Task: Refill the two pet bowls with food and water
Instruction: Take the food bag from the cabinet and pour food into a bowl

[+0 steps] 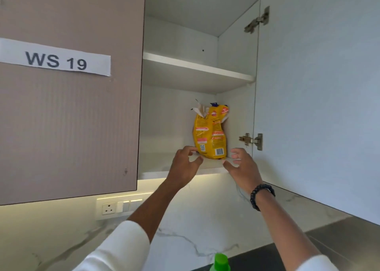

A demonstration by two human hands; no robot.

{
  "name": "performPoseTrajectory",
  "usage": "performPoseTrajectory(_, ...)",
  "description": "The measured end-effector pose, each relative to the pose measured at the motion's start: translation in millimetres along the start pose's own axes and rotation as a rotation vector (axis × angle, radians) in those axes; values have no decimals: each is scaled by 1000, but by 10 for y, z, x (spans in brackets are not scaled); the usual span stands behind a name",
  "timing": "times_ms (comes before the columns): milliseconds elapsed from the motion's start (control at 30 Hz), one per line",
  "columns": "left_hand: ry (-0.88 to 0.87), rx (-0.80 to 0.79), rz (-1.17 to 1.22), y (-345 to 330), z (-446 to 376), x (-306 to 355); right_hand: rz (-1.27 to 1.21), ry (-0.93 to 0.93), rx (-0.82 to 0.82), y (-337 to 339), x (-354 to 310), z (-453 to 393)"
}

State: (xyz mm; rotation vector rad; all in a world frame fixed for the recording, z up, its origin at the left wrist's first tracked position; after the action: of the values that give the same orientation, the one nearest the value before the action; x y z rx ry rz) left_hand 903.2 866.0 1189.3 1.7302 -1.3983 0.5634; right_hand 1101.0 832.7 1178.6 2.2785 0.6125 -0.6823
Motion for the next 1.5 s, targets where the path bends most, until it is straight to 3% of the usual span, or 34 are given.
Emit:
performPoseTrajectory(267,155,55,224,-263,-792,-278,-36,-103,-102,-599,170,-1181)
performPoseTrajectory(500,266,34,235,-516,-1580,-467,57,-112,-126,-875,366,-2157)
performPoseTrajectory(633,268,67,270,-552,-1828,-479,-8,21,-119,-982,330,-2358)
performPoseTrajectory(733,263,73,287,-623,-1889,-464,92,136,-158,-1024,282,-2380)
performPoseTrajectory(867,298,22,279,-732,-1870,-482,86,46,-227,-1060,371,-2342)
performPoseTrajectory(1067,310,19,291,-614,-1690,-456,-7,-7,-47,-964,419,-2073)
performPoseTrajectory(1500,261,73,475,-160,-786,-216,-171,75,119,-275,-117,-896)
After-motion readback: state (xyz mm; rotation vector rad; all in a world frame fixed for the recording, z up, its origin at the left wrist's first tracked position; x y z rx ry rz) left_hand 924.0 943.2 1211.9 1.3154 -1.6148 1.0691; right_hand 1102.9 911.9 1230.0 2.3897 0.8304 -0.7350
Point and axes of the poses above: each hand's wrist, its own z-axis away from the middle knuckle, its own y-axis out of the back of the hand, x = y × z, the point moved 3 cm from there along -z, towards the middle knuckle, and after that the axes turned 5 degrees about z, right-handed, at the moved point
